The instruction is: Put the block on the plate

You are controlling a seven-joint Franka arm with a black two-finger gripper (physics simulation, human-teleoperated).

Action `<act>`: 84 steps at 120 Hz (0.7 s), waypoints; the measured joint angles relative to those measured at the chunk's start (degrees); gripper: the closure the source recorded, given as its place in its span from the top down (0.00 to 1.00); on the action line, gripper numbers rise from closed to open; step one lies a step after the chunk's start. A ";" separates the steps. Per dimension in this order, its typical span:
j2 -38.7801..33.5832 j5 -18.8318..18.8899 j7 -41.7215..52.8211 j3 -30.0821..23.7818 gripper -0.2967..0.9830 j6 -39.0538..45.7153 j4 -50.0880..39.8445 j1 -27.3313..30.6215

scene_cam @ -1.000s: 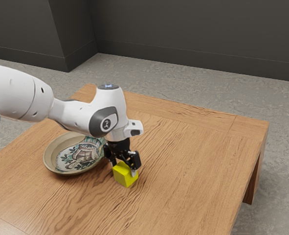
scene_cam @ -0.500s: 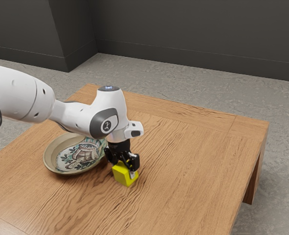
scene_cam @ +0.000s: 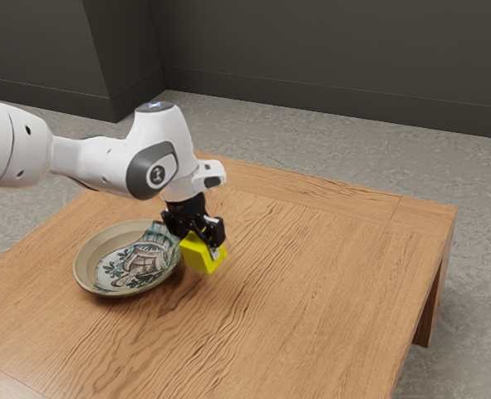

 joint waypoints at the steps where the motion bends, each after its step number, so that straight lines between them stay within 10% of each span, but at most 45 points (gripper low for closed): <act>1: -0.09 0.00 -0.01 0.01 0.54 -0.01 0.01 0.12; 84: 2.70 0.14 -0.38 4.44 0.53 -2.26 -0.15 12.39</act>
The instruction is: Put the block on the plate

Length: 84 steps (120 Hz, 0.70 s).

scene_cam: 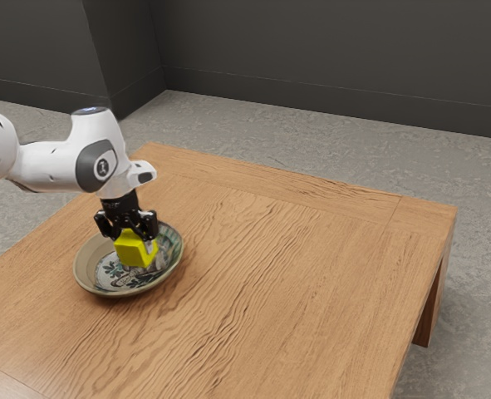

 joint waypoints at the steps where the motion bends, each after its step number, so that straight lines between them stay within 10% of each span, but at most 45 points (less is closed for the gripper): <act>1: 0.16 0.00 0.00 0.12 0.53 -0.04 0.02 0.00; 84: -4.50 -0.48 1.72 0.40 0.74 -1.14 0.66 -0.24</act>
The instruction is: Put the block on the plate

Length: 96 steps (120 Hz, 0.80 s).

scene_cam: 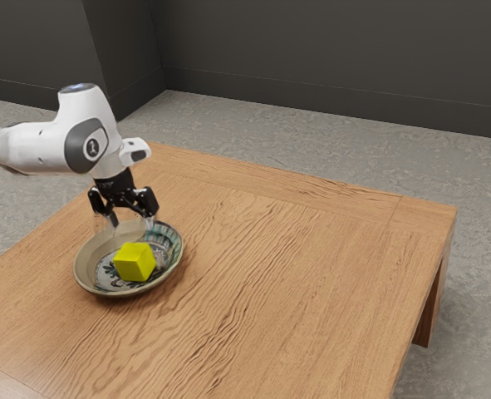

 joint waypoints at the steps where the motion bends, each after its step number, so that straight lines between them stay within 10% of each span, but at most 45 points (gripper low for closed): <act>1: -0.21 0.00 0.05 -0.05 0.74 -0.01 0.00 -0.05; 96: -2.36 8.24 21.48 -5.05 0.77 -16.94 17.75 -4.07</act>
